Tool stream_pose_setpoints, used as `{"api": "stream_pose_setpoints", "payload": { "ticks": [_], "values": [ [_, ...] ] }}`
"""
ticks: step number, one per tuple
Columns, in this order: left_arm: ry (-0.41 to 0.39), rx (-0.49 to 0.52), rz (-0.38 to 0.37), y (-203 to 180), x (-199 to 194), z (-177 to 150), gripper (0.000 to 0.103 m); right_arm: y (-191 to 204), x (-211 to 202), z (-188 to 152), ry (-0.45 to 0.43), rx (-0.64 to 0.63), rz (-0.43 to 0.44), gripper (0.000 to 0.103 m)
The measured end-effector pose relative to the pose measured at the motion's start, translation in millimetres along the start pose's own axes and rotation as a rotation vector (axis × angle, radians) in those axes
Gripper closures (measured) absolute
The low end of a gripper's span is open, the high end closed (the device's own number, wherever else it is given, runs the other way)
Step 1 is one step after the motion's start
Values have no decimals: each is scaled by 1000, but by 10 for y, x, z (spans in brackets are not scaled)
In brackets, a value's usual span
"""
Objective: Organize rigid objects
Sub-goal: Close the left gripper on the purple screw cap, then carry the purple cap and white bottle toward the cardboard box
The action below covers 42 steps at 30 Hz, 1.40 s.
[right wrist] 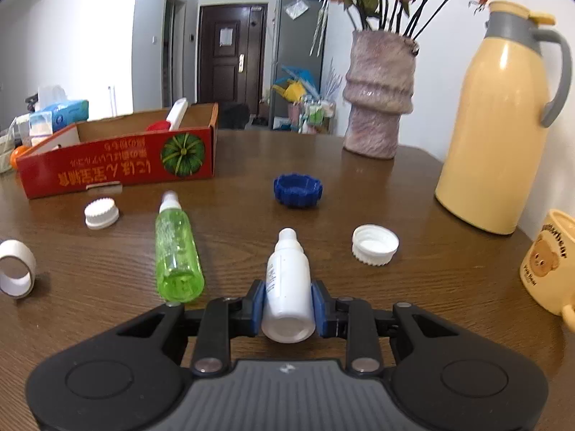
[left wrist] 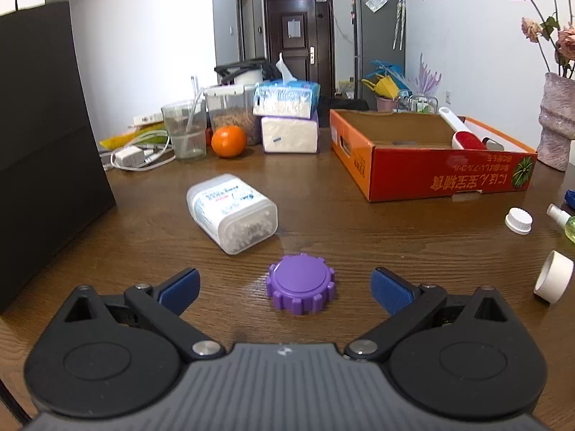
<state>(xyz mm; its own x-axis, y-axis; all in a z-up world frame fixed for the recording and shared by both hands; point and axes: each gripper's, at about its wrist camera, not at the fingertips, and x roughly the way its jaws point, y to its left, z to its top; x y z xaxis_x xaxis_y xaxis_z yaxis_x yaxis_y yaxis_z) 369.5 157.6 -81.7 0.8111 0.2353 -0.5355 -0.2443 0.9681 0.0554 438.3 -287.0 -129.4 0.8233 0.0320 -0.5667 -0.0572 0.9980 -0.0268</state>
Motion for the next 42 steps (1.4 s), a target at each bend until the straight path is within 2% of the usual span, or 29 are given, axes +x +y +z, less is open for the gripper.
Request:
{"api": "stream_pose_setpoints", "payload": {
  "ticks": [16, 19, 25, 27, 34, 42],
  "values": [
    [58, -41, 5, -22, 350, 50, 1, 148, -206, -34, -82, -6, -34, 76],
    [72, -42, 17, -34, 405, 59, 7, 151, -222, -41, -88, -3, -39, 76],
    [105, -49, 16, -25, 485, 52, 28, 152, -239, -43, -96, -2, -49, 76],
    [114, -51, 17, -23, 500, 44, 29, 152, -241, -42, -98, -1, -52, 76],
    [114, -58, 18, -11, 502, 37, 49, 146, -263, -44, -107, 1, -59, 76],
    [98, -45, 9, -54, 457, 40, 49, 162, -288, -48, -118, 2, -64, 76]
  ]
}}
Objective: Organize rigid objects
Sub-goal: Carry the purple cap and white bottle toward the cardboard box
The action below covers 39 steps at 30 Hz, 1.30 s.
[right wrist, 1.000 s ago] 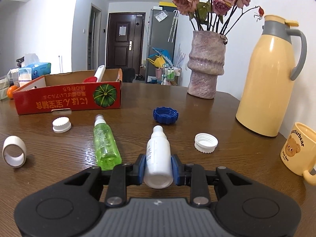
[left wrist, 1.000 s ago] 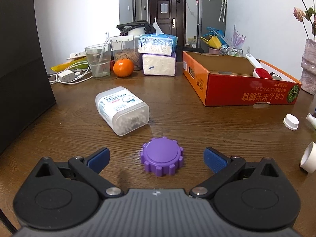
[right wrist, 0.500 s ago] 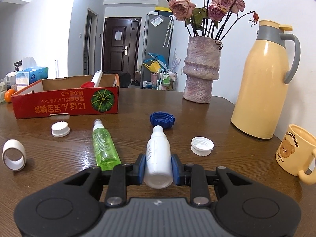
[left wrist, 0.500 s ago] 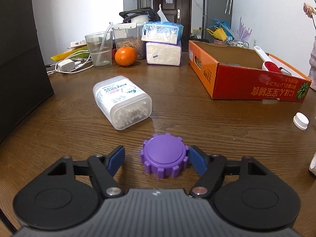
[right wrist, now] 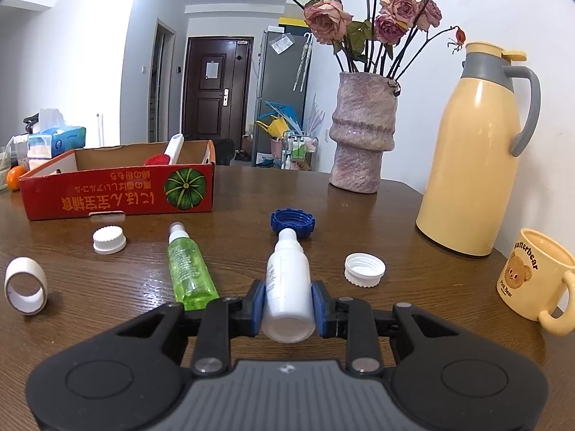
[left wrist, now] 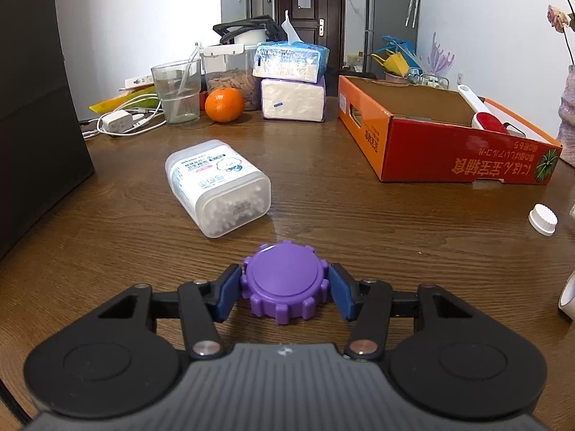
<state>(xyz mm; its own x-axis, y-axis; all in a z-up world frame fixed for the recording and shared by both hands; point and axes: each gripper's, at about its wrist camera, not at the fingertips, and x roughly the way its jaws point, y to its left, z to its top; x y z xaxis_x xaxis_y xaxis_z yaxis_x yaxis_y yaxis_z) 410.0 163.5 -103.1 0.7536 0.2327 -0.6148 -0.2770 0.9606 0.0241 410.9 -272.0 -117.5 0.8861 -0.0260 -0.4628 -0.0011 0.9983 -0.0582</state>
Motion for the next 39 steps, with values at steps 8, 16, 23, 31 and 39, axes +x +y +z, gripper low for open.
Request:
{"api": "stream_pose_setpoints", "payload": {
  "ticks": [8, 16, 23, 31, 39],
  "values": [
    [-39, -5, 11, -30, -117, -6, 49, 45, -60, -19, -10, 19, 21, 76],
    [-73, -9, -3, -100, -302, -29, 49, 180, -186, -39, -38, 20, 51, 76],
    [-104, 4, -54, -289, -500, -14, 49, 324, -283, -7, -53, 17, 94, 76],
    [-141, 30, -102, -539, -710, 84, 49, 461, -344, 67, -72, 14, 134, 76],
    [-175, 44, -137, -747, -831, 214, 49, 647, -369, 233, -111, 12, 184, 76]
  ]
}}
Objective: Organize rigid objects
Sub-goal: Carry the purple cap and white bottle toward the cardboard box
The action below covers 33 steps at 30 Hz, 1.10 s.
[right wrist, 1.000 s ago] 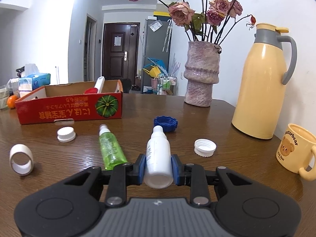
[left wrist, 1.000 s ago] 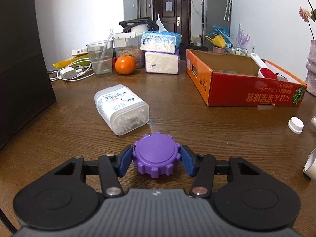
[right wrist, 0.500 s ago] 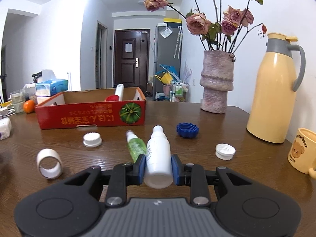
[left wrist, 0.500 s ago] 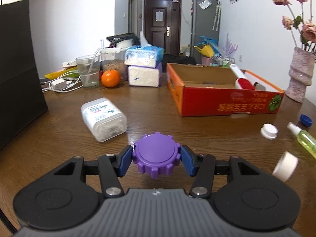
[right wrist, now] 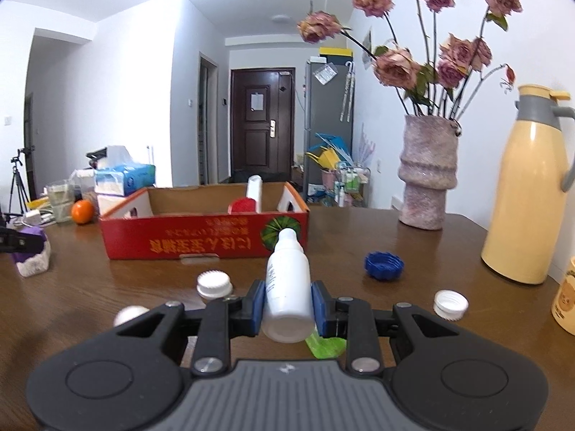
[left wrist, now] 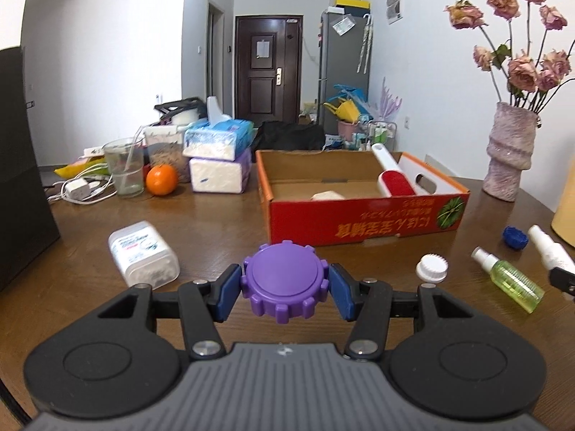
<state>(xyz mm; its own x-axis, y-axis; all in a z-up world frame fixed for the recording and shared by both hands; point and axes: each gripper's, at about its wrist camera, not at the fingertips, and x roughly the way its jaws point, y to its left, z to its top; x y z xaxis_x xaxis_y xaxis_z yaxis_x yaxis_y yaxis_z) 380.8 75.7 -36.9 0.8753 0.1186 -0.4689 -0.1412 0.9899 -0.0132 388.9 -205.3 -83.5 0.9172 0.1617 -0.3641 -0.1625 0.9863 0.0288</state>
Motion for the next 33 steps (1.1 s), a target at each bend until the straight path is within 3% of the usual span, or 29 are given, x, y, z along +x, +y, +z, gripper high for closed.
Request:
{"api": "stream_pose_setpoints", "payload": {
  "ticks": [15, 33],
  "values": [
    [-48, -18, -33, -259, 59, 330, 49, 348, 150, 371, -75, 0, 89, 76],
    [-98, -89, -19, -327, 443, 768, 49, 629, 617, 795, -146, 58, 141, 76]
  ]
}}
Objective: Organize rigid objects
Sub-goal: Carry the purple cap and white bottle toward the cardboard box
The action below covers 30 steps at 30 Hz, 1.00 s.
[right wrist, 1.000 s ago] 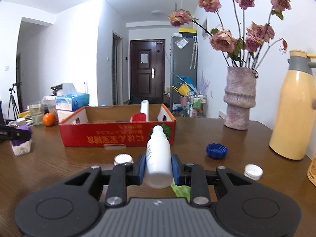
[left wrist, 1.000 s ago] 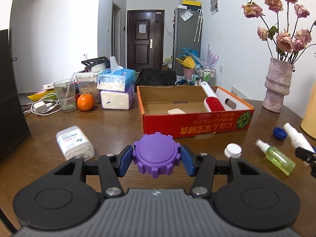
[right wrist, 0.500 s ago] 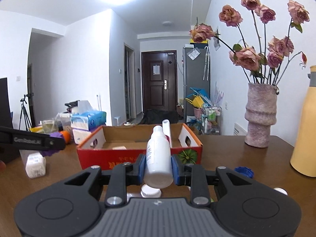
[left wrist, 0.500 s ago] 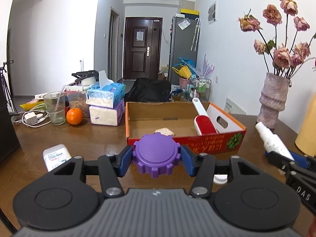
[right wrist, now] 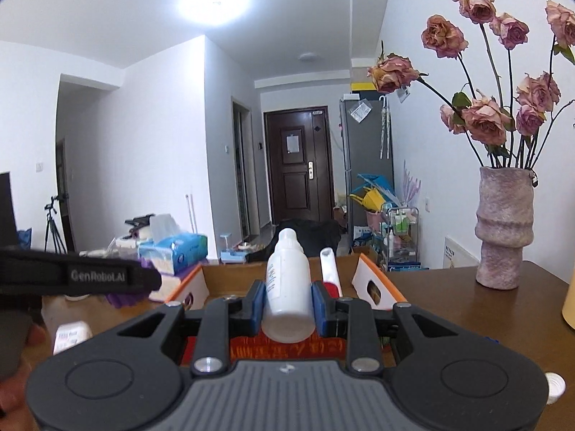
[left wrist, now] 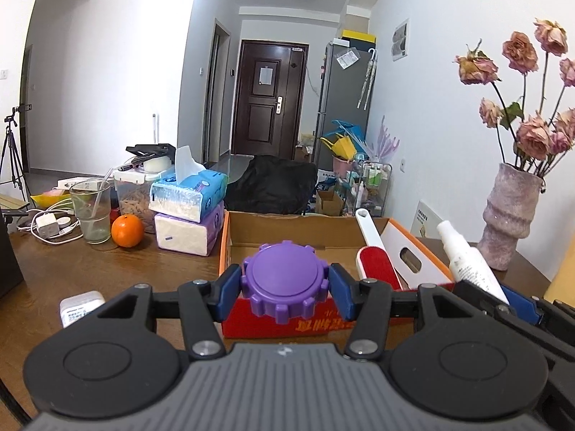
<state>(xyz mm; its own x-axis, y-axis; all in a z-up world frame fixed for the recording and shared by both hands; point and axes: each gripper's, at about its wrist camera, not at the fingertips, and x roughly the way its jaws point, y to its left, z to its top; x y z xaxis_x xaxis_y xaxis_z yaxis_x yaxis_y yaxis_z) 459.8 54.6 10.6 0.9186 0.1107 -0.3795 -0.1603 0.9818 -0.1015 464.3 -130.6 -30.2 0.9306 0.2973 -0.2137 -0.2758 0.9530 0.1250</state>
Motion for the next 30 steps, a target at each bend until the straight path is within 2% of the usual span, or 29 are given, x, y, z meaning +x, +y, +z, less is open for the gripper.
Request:
{"api": "stream_pose_setpoints", "payload": {
  "ticks": [12, 30],
  "values": [
    [10, -22, 14, -11, 418, 146, 49, -92, 465, 163, -6, 50, 15, 76],
    [28, 1, 39, -100, 1076, 296, 49, -78, 1199, 262, 44, 23, 58, 76]
  ]
}}
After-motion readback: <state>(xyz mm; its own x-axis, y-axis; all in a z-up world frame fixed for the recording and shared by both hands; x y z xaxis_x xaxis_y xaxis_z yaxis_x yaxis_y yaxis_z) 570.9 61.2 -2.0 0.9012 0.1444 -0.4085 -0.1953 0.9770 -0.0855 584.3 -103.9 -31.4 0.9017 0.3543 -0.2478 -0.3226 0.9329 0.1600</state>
